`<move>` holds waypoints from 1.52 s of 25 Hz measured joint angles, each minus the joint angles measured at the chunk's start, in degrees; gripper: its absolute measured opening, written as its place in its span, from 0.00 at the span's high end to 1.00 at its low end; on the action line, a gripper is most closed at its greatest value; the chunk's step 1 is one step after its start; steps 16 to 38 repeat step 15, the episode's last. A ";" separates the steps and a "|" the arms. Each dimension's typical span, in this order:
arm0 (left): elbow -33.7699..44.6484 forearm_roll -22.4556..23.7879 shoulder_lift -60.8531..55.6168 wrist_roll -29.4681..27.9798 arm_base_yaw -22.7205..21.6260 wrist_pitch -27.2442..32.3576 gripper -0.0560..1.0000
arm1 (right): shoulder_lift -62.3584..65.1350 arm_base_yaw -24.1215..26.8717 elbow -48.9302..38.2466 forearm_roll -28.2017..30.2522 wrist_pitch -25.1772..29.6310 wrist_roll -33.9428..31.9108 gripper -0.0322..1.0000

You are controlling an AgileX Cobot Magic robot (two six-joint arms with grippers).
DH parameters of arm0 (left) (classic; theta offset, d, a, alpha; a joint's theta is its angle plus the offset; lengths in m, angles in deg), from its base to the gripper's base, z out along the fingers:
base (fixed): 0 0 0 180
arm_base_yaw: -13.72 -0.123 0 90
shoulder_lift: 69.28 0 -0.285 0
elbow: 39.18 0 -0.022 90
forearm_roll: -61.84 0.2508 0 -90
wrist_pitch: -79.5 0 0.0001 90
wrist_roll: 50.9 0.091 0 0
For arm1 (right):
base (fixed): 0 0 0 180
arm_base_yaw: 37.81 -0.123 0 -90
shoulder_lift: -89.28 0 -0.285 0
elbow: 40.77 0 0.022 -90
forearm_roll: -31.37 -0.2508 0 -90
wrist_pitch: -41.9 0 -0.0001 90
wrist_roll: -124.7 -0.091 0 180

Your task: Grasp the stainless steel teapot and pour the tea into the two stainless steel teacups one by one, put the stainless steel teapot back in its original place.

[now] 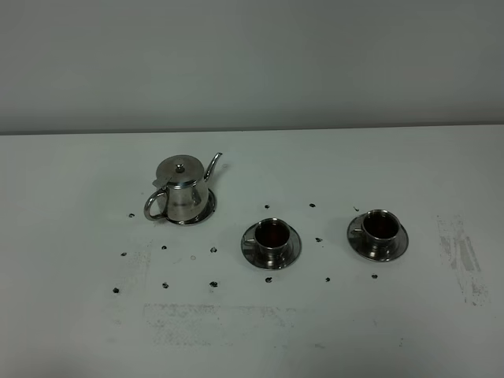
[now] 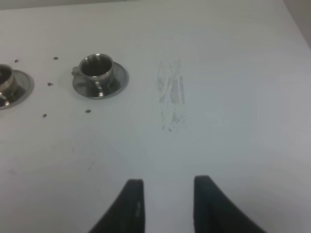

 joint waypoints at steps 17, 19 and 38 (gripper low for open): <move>0.00 0.00 0.00 0.00 0.00 0.00 0.67 | 0.00 0.00 0.00 0.00 0.00 0.00 0.74; 0.00 0.00 0.00 0.00 0.00 0.00 0.67 | 0.00 0.00 0.00 0.00 0.00 0.00 0.74; 0.00 0.00 0.00 0.00 0.00 0.00 0.67 | 0.00 0.00 0.00 0.00 0.00 0.00 0.74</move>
